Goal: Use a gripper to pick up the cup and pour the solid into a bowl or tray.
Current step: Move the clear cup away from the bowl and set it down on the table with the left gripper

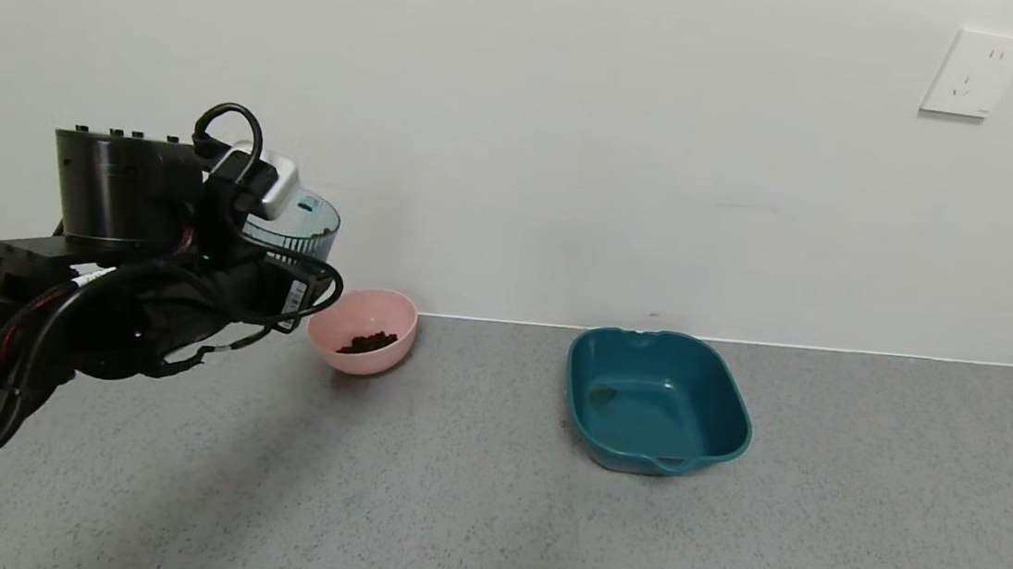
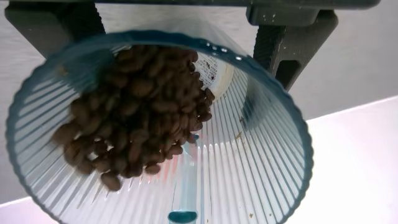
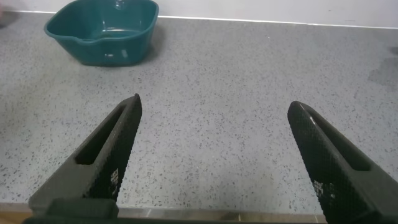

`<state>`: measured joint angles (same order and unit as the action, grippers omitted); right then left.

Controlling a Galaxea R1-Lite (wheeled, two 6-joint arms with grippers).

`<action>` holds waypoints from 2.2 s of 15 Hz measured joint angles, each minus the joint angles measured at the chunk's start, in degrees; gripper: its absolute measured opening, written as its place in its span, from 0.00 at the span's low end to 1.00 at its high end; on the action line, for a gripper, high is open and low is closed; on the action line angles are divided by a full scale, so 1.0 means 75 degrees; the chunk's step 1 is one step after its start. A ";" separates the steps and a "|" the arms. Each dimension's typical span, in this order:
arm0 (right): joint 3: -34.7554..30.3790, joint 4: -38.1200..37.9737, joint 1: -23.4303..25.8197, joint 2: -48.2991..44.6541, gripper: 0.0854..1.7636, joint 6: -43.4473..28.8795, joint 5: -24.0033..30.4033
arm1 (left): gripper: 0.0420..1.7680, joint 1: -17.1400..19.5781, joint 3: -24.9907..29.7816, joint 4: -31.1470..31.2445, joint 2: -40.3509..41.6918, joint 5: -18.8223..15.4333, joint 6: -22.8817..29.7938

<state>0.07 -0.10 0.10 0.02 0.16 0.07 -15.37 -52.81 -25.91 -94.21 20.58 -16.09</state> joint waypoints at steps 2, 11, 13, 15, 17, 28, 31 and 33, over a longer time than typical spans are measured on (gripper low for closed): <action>0.0000 0.0000 0.0000 0.0000 0.97 0.0000 0.0000 | 0.73 -0.0067 0.0184 -0.0007 0.0154 -0.0465 0.0894; 0.0000 0.0003 0.0000 0.0000 0.97 0.0000 -0.0003 | 0.73 -0.0710 0.1582 -0.1926 0.0361 -0.1068 0.2976; 0.0000 0.0000 0.0002 0.0000 0.97 -0.0003 -0.0003 | 0.73 -0.0809 0.2180 -0.2594 0.0345 -0.1560 0.3096; 0.0000 0.0000 0.0000 -0.0003 0.97 0.0000 0.0000 | 0.73 -0.0845 0.2809 -0.3272 0.0371 -0.2267 0.3114; 0.0000 0.0000 0.0000 0.0000 0.97 0.0000 0.0000 | 0.73 -0.0857 0.3382 -0.3608 0.0401 -0.2729 0.3075; 0.0000 0.0000 0.0000 0.0000 0.97 0.0000 0.0000 | 0.73 -0.0751 0.4771 -0.3683 0.0416 -0.4522 0.2263; 0.0000 0.0003 0.0000 0.0000 0.97 0.0000 0.0000 | 0.73 -0.0684 0.4829 -0.3873 0.0250 -0.4558 0.2263; 0.0000 0.0003 0.0000 0.0000 0.97 0.0000 0.0000 | 0.73 -0.0597 0.4793 -0.4483 -0.0047 -0.4502 0.2243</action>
<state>0.07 -0.07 0.10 0.02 0.16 0.07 -19.85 -16.86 -59.53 -94.56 -13.19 0.73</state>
